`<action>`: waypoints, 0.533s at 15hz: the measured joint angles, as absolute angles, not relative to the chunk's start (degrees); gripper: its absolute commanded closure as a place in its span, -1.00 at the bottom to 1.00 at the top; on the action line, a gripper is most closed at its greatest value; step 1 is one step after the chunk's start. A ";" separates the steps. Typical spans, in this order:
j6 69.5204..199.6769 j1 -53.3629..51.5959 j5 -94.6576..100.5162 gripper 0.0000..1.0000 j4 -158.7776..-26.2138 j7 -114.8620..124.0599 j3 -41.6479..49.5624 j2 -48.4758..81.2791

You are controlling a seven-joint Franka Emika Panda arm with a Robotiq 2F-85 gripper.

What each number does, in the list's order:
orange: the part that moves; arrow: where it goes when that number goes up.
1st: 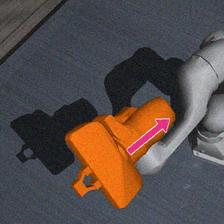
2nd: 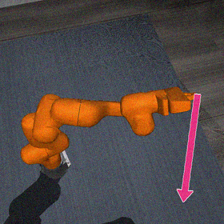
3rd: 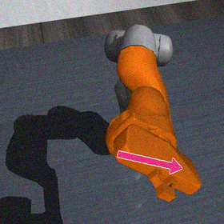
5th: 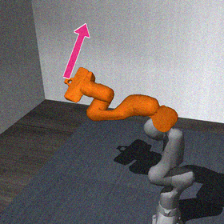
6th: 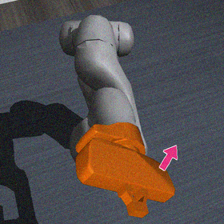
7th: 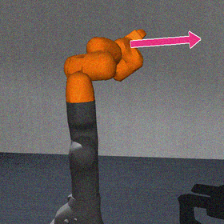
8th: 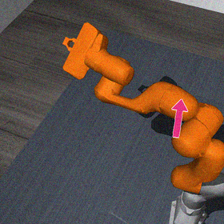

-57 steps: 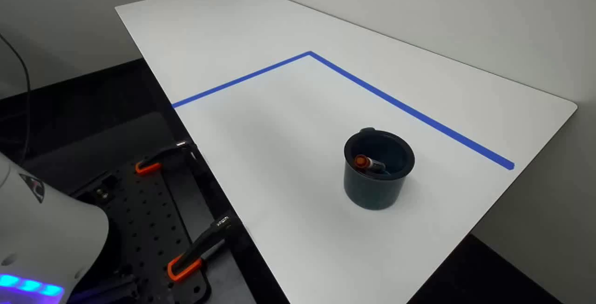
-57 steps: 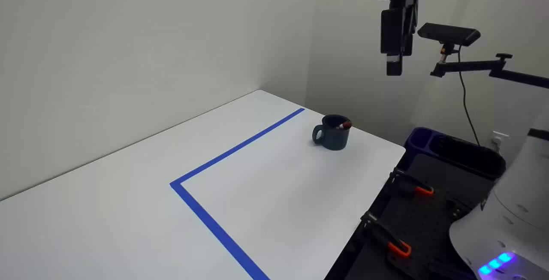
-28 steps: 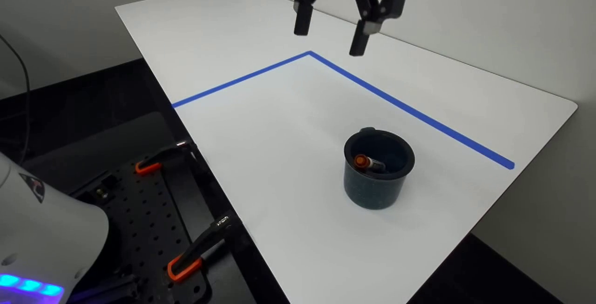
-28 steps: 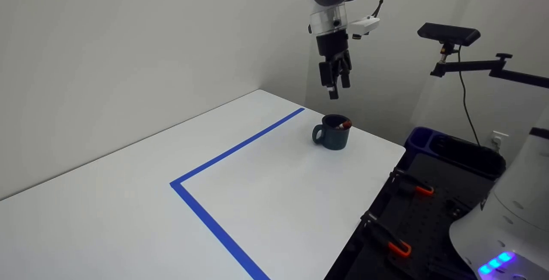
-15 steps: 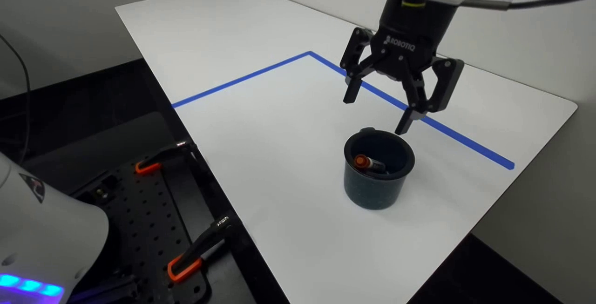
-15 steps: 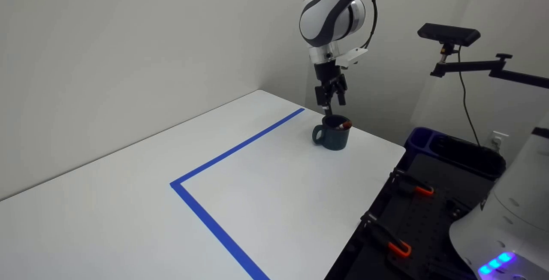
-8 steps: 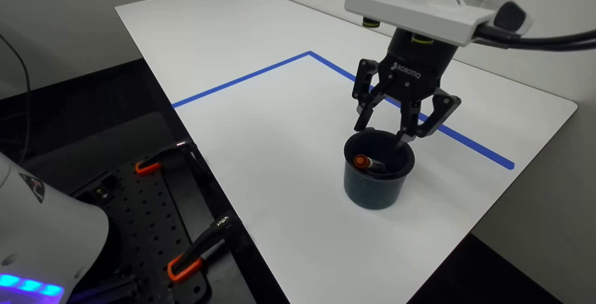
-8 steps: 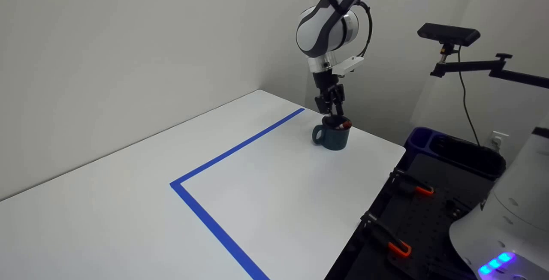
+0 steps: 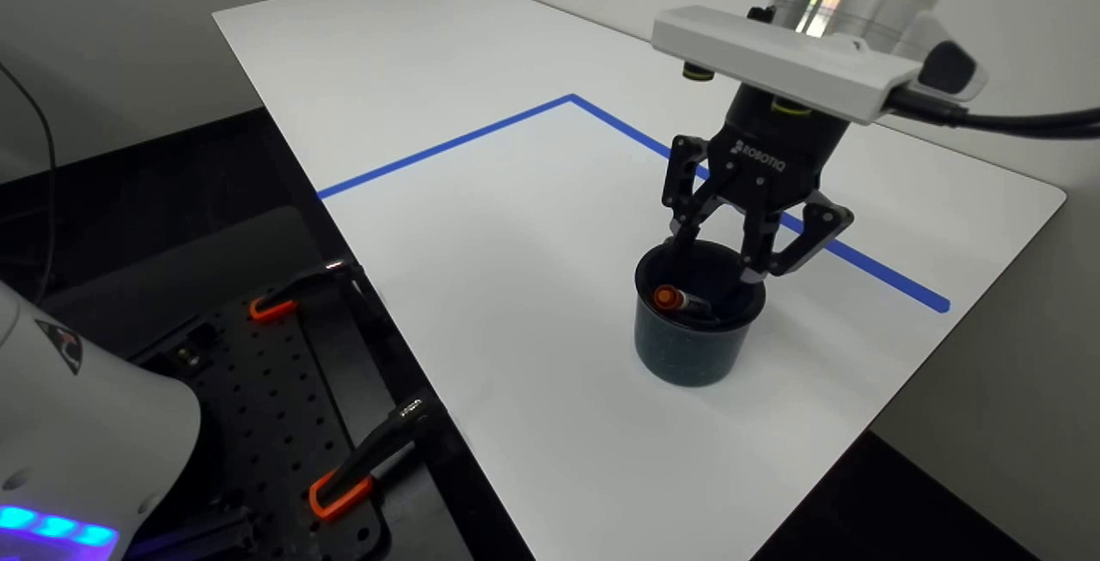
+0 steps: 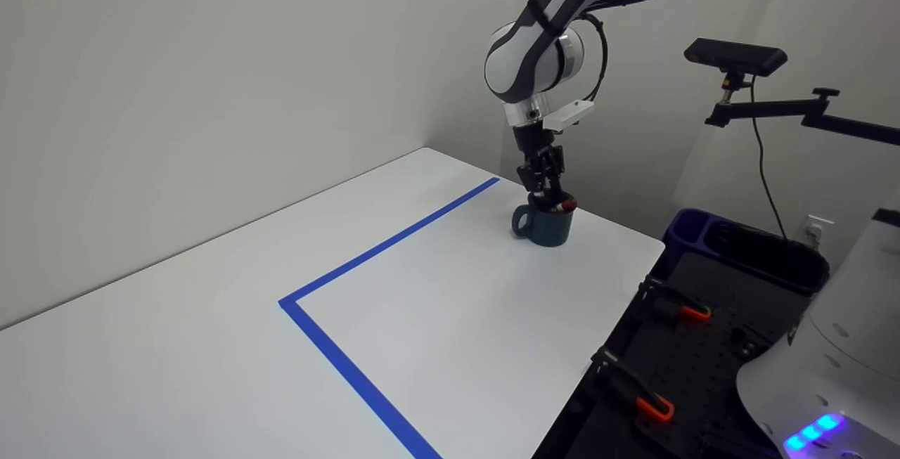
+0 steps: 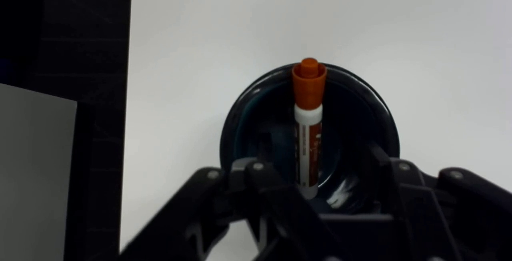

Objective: Remove the marker from the cup and put it on the table inside the border

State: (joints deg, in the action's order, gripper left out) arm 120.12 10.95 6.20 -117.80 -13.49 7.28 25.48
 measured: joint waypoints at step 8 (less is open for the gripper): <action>120.12 11.43 6.19 0.27 -117.43 -13.49 7.28 27.42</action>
State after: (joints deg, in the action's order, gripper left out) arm 120.12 11.43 6.19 -117.43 -13.49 7.28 27.42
